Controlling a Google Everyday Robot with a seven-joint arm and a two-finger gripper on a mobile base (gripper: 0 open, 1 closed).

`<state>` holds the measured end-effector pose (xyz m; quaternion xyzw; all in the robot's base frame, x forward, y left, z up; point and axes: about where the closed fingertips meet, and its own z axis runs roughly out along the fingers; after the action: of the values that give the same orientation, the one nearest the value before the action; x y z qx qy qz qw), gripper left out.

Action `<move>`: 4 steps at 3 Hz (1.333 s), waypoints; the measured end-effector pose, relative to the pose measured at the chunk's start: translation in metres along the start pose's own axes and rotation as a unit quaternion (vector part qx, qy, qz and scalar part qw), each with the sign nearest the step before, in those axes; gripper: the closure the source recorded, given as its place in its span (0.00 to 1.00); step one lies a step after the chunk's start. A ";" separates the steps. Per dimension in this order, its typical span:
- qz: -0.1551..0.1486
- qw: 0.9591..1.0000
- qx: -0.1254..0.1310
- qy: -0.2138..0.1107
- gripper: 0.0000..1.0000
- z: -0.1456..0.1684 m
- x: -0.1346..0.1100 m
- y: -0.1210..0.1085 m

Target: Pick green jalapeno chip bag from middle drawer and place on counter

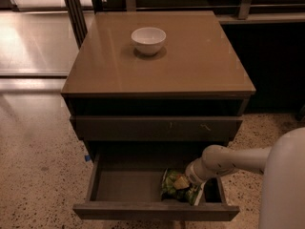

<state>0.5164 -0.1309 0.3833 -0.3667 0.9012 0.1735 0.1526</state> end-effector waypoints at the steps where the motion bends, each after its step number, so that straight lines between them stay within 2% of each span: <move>1: 0.000 1.000 0.000 0.000 0.88 0.000 0.000 0.000; 2: 0.000 1.000 0.000 0.000 1.00 0.000 0.000 0.000; 3: -0.019 0.999 -0.019 -0.028 1.00 -0.019 -0.007 0.007; 4: -0.053 0.994 -0.055 -0.077 1.00 -0.057 -0.018 0.022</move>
Offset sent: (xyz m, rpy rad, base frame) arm 0.0000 0.0000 0.0000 0.0000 0.0000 0.0000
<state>0.5045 -0.1297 0.4459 -0.4074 0.8550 0.2423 0.2105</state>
